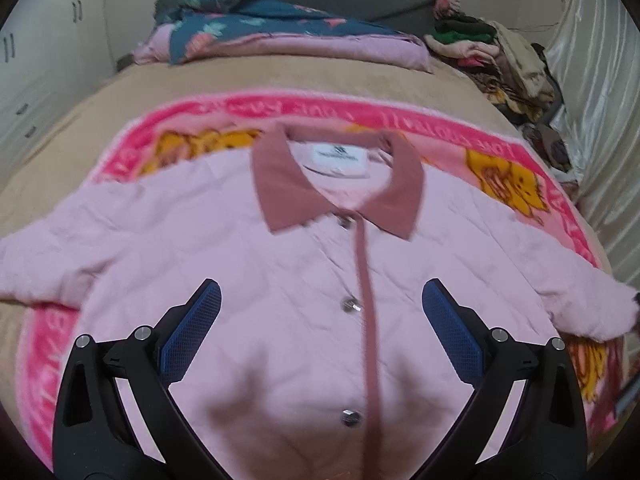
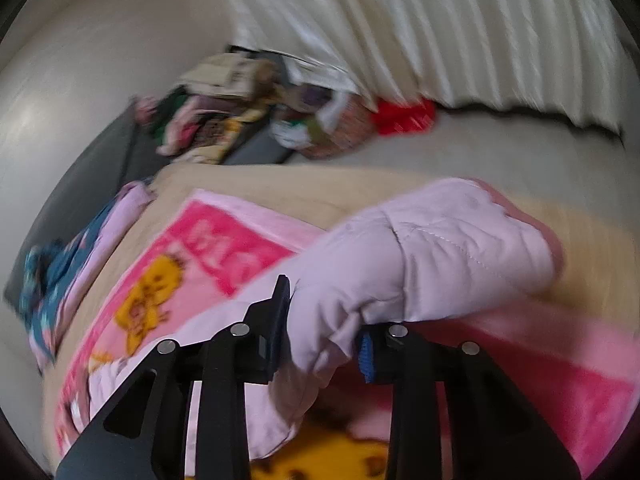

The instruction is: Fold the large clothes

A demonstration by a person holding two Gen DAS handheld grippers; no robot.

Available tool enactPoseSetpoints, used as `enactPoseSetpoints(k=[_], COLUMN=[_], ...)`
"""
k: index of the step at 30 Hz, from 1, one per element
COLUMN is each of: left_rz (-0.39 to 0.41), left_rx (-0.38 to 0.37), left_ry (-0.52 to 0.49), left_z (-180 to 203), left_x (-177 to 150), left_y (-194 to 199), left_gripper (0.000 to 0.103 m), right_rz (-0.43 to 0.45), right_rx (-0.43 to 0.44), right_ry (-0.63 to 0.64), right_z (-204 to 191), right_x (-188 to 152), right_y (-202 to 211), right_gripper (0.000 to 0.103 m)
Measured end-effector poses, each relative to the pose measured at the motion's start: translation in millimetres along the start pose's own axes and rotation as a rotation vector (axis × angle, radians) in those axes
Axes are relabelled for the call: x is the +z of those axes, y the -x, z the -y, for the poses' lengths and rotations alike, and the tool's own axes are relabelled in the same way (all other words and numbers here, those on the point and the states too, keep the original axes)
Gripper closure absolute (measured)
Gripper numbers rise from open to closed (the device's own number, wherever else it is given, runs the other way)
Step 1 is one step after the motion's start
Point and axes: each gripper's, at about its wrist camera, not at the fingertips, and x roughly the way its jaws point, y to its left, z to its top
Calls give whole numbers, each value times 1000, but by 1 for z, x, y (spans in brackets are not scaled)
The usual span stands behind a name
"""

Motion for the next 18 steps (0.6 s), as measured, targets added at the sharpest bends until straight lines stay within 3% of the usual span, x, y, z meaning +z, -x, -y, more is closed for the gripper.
enactPoseSetpoints(k=[4,13,18], left_rz=[-5,37,69], left_rx=[13,20,-27], left_ry=[16,36,93], left_z=[-12,-38,-61], left_x=[14,25,23], left_y=[4,21,25], left_gripper=[8,8,8], right_rz=[44,91,109], right_rx=[89,198,244], right_ry=[102,242,301], right_z=[-40,-115,-147], right_x=[8,9,3], right_y=[24,66,85], right_gripper=[81,82,82])
